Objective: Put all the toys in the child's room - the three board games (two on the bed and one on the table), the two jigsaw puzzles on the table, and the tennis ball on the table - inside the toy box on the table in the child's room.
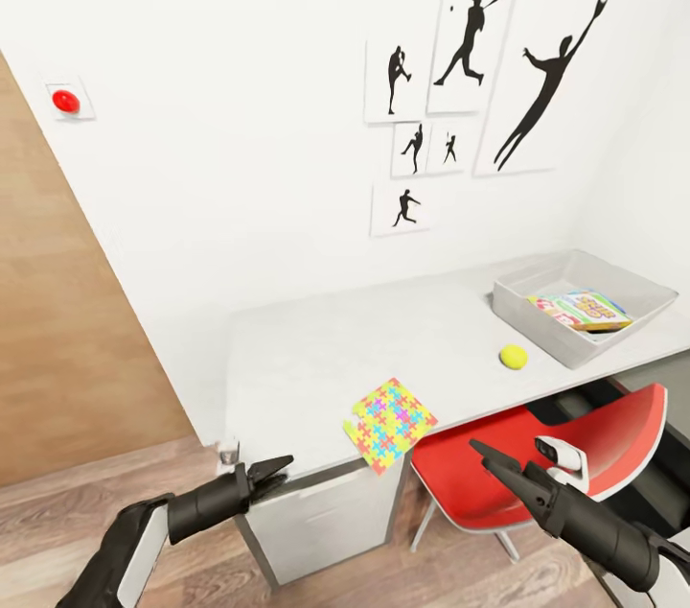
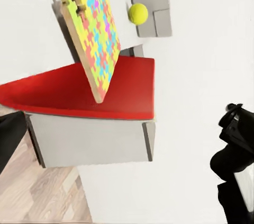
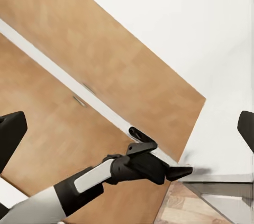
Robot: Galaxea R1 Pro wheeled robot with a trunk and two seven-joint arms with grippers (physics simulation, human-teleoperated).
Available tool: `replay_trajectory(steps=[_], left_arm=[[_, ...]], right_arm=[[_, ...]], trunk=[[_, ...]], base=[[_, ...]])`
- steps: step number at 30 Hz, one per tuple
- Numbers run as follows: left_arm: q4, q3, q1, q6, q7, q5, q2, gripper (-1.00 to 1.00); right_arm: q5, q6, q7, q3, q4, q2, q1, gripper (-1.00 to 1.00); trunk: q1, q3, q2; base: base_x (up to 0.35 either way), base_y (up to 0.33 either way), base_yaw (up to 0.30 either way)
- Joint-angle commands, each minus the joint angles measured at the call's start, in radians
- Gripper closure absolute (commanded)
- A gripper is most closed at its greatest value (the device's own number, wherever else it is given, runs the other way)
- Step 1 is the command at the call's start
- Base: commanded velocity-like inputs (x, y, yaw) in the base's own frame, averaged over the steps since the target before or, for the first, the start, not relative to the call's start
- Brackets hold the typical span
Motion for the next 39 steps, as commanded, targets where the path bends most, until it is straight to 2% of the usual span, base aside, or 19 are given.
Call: replay_trajectory(steps=[1, 4, 5, 7, 11, 14, 19, 27, 33, 39], left_arm=[[0.014, 0.000, -0.001, 0.006, -0.001, 0.004, -0.004, -1.00], [0.063, 0.001, -0.001, 0.003, -0.001, 0.006, -0.036, -1.00], [0.077, 0.001, -0.001, 0.000, -0.001, 0.006, -0.060, -1.00], [0.093, 0.002, 0.000, -0.004, 0.001, 0.006, -0.089, -1.00], [0.113, 0.002, 0.000, -0.030, 0.007, 0.004, -0.121, -1.00], [0.118, 0.001, 0.000, -0.056, 0.009, 0.004, -0.133, -1.00], [0.121, 0.002, 0.000, -0.066, 0.007, 0.005, -0.134, -1.00], [0.122, 0.005, 0.000, -0.069, 0.008, 0.006, -0.133, -1.00], [0.122, 0.004, 0.000, -0.068, 0.009, 0.006, -0.136, -1.00], [0.122, 0.003, 0.000, -0.070, 0.013, 0.004, -0.140, -1.00]], right_arm=[[-0.007, 0.008, -0.001, -0.002, -0.001, 0.000, 0.000, -1.00], [-0.008, 0.008, -0.001, -0.008, -0.001, 0.000, 0.000, -1.00], [-0.009, 0.009, -0.001, -0.009, -0.001, 0.000, 0.000, -1.00], [-0.010, 0.009, -0.001, -0.012, -0.001, 0.001, 0.000, -1.00], [-0.012, 0.010, -0.001, -0.015, -0.001, 0.001, 0.000, -1.00], [-0.013, 0.010, -0.001, -0.015, -0.001, 0.001, 0.000, -1.00], [-0.015, 0.012, -0.001, -0.016, 0.000, 0.000, 0.000, -1.00], [-0.017, 0.019, 0.005, -0.026, 0.000, 0.000, 0.000, -1.00], [-0.016, 0.025, 0.052, -0.034, -0.001, 0.000, -0.001, -1.00], [-0.015, 0.026, 0.065, -0.035, -0.001, -0.001, -0.001, -1.00]], trunk=[[0.004, -0.002, -0.008], [0.016, -0.007, -0.029], [0.019, -0.008, -0.036], [0.027, -0.012, -0.050], [0.042, -0.021, -0.078], [0.054, -0.030, -0.099], [0.073, -0.045, -0.134], [0.073, -0.043, -0.134], [0.073, -0.036, -0.134], [0.073, -0.033, -0.134]], base=[[0.000, 0.000, 0.000], [0.000, 0.000, 0.000], [0.000, 0.000, 0.000], [0.000, 0.000, 0.000], [0.000, 0.000, 0.000], [0.000, 0.000, 0.000], [0.000, 0.000, 0.000], [0.000, 0.000, 0.000], [-0.015, -0.009, 0.000], [-0.117, -0.083, 0.000]])
